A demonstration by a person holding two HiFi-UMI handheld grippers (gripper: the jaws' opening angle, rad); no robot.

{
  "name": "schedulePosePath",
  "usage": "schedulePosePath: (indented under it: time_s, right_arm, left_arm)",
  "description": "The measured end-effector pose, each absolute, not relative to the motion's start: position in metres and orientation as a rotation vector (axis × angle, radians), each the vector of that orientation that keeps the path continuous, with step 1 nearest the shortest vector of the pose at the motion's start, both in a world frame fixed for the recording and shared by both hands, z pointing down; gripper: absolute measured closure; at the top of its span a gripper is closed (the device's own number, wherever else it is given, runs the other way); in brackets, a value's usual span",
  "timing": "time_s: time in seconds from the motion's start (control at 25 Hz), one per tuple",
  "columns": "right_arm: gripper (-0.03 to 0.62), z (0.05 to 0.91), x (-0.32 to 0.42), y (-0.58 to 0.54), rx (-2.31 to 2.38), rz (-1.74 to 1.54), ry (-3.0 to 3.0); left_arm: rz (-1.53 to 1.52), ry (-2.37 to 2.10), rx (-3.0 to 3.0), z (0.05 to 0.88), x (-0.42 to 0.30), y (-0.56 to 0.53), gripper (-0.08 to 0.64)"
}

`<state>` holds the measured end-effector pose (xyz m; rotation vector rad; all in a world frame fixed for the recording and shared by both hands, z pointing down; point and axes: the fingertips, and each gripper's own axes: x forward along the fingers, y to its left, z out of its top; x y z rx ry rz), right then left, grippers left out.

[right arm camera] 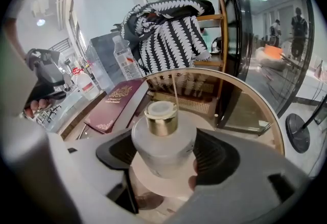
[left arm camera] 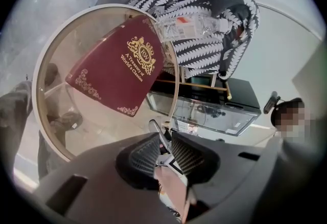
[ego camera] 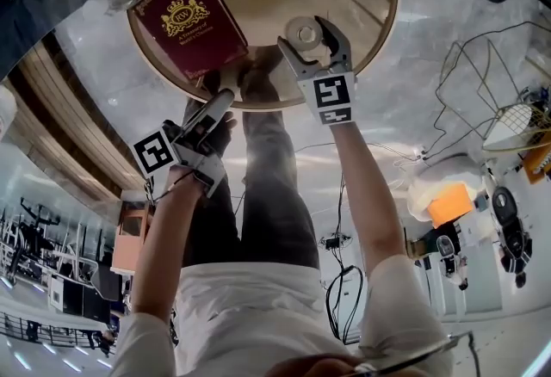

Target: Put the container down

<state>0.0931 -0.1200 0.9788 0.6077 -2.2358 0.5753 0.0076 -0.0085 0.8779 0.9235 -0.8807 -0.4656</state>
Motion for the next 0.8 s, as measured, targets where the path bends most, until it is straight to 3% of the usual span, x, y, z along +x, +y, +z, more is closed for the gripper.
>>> schedulePosePath:
  time_s: [0.8]
  right_arm:
    - [0.259,0.987,0.101,-0.104,0.629,0.428,-2.213]
  left_arm:
    - [-0.446,-0.875,0.929,0.885,0.012,0.006,0.514]
